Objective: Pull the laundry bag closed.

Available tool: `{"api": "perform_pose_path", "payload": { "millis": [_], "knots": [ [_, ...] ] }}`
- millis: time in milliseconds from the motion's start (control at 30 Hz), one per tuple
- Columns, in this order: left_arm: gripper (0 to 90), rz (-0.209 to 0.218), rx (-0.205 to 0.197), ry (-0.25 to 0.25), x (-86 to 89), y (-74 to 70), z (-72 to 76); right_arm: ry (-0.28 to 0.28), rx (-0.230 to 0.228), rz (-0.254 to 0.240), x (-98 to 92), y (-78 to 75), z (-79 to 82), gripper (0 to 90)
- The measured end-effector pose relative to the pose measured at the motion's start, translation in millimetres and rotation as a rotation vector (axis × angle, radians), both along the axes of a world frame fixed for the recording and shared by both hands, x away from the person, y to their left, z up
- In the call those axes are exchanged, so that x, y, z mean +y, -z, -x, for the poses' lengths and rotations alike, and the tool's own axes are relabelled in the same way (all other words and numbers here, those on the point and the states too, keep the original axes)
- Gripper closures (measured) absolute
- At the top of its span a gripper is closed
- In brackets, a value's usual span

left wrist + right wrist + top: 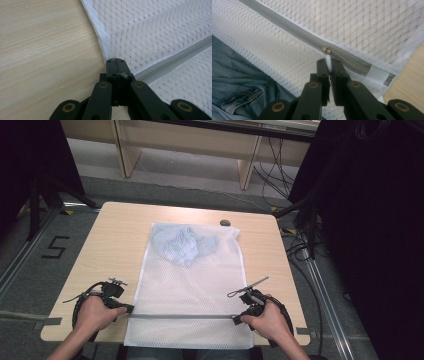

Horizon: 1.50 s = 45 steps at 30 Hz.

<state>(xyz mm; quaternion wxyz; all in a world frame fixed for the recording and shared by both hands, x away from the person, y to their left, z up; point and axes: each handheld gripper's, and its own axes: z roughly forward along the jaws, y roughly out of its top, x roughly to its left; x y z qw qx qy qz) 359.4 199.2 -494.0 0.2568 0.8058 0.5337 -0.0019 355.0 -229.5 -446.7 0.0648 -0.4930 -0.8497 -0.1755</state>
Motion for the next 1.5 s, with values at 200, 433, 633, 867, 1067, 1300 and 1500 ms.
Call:
{"api": "perform_pose_path", "payload": {
  "millis": [200, 433, 633, 867, 1067, 1300, 1500],
  "knots": [
    [89.9, 0.002, 0.002, 0.003, 0.3, 0.2, -0.3, 0.010, 0.001, -0.004, -5.2, 0.3, 0.0, 87.0],
    [89.9, -0.005, -0.001, 0.002, 0.1, -0.2, -0.1, 0.018, -0.003, -0.005, -9.9, 0.0, -0.2, 87.0],
    [89.9, 0.001, 0.002, 0.006, 0.6, 0.2, -0.4, 0.032, -0.005, -0.006, -14.1, 0.0, -0.2, 87.0],
    [90.0, 0.003, 0.002, 0.005, 0.5, 0.2, -0.4, 0.038, -0.010, -0.008, -17.7, 0.7, -0.6, 87.0],
    [89.9, 0.004, 0.002, 0.006, 0.6, 0.3, -0.4, 0.058, -0.004, -0.009, -21.6, 0.4, -0.8, 87.0],
    [89.9, 0.002, 0.001, 0.006, 0.6, 0.2, -0.4, 0.067, -0.003, -0.008, -27.2, 1.5, -1.2, 87.0],
    [89.9, 0.004, 0.002, 0.004, 0.4, 0.2, -0.3, 0.082, -0.001, -0.017, -31.3, 2.0, -0.9, 87.0]
  ]
}}
